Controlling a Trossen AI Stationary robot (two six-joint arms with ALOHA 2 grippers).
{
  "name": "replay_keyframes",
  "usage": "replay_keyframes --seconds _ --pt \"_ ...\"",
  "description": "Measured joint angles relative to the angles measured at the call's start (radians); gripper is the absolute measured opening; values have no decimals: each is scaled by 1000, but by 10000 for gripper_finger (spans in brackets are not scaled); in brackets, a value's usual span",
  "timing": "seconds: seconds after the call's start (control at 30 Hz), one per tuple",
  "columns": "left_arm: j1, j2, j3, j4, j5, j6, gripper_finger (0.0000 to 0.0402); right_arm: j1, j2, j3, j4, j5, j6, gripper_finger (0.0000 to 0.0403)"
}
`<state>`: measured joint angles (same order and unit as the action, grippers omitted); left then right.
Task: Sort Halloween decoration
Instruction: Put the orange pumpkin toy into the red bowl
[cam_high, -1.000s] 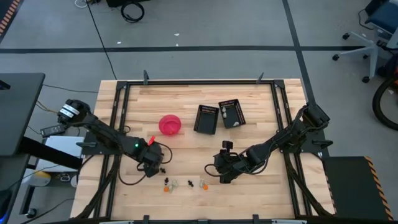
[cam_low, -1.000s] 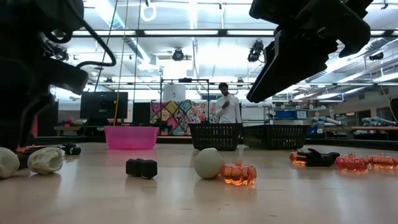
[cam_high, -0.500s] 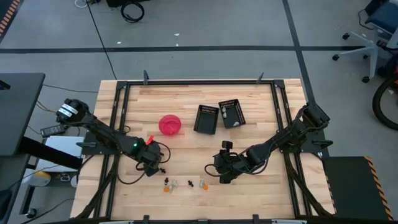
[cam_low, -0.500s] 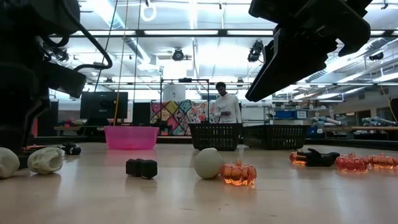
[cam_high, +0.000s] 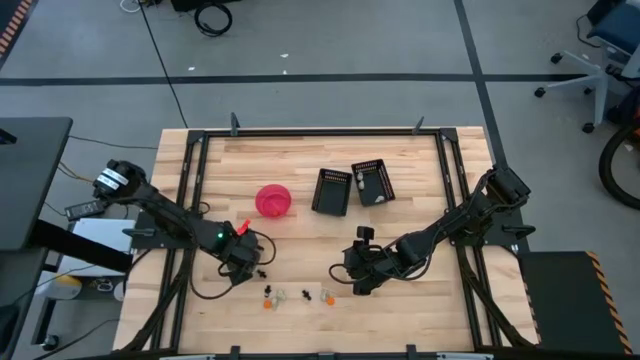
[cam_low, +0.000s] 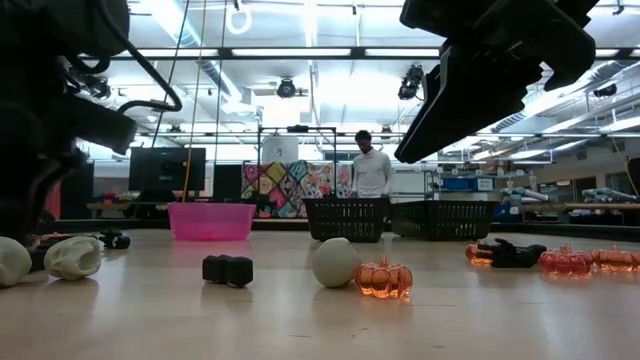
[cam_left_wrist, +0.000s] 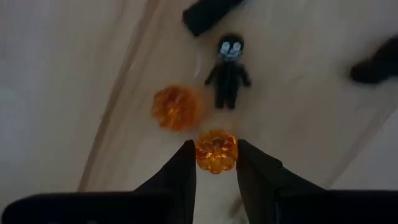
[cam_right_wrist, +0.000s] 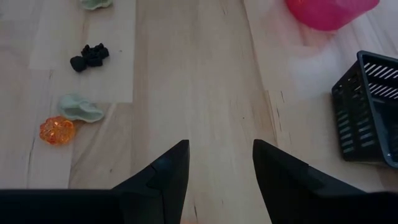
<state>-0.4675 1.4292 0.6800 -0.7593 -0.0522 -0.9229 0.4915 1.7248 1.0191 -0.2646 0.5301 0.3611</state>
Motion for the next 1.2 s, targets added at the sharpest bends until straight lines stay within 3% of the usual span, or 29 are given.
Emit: replay_keyframes --seconds 0.37,0.57,1.03,1.2 --pt "6 -2 33 18 -12 29 95 0 0 0 0 0 1 181" --pt "36 -3 33 115 -18 52 94 0 0 0 0 0 1 181" --pt "205 -5 34 344 -270 295 94 0 0 0 1 0 1 181" --pt "264 -5 34 370 -288 344 94 0 0 0 1 0 4 181"
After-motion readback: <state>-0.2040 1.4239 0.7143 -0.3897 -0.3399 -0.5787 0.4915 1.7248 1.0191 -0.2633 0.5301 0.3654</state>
